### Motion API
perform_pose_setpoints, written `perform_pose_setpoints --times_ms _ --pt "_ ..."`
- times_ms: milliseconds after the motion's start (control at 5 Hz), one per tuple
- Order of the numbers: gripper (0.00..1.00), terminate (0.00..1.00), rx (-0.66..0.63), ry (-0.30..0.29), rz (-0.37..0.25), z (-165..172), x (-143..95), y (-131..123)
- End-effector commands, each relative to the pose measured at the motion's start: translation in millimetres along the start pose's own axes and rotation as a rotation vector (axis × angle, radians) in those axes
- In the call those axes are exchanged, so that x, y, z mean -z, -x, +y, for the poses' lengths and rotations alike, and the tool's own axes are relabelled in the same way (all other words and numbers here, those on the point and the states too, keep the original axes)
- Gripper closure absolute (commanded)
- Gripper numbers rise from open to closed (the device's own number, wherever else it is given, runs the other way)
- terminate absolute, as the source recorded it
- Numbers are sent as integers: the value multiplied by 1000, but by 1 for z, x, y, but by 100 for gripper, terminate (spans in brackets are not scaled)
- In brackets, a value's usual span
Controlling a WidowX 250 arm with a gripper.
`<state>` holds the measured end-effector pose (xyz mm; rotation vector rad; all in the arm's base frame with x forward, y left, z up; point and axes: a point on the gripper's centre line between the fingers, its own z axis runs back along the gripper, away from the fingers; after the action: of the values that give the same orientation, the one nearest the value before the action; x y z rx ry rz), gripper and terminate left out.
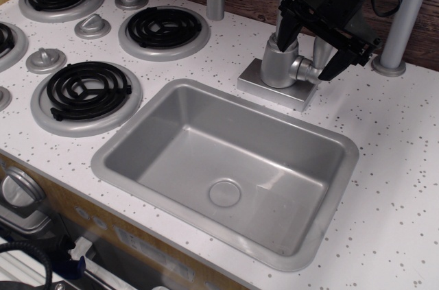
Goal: Lever vertical to front
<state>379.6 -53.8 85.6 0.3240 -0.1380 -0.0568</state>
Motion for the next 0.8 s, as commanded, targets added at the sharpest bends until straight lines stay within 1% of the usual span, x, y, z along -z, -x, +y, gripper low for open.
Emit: perform_pose_setpoints --times_ms 0,200,400,600 --pt "0 0 0 0 0 0 0 0" --pt "0 0 7 -27 -91 -1 -5 -13" --pt "0 0 28 -21 -125 -2 -8 -29" --pt "0 0 61 -27 -145 0 -8 -39"
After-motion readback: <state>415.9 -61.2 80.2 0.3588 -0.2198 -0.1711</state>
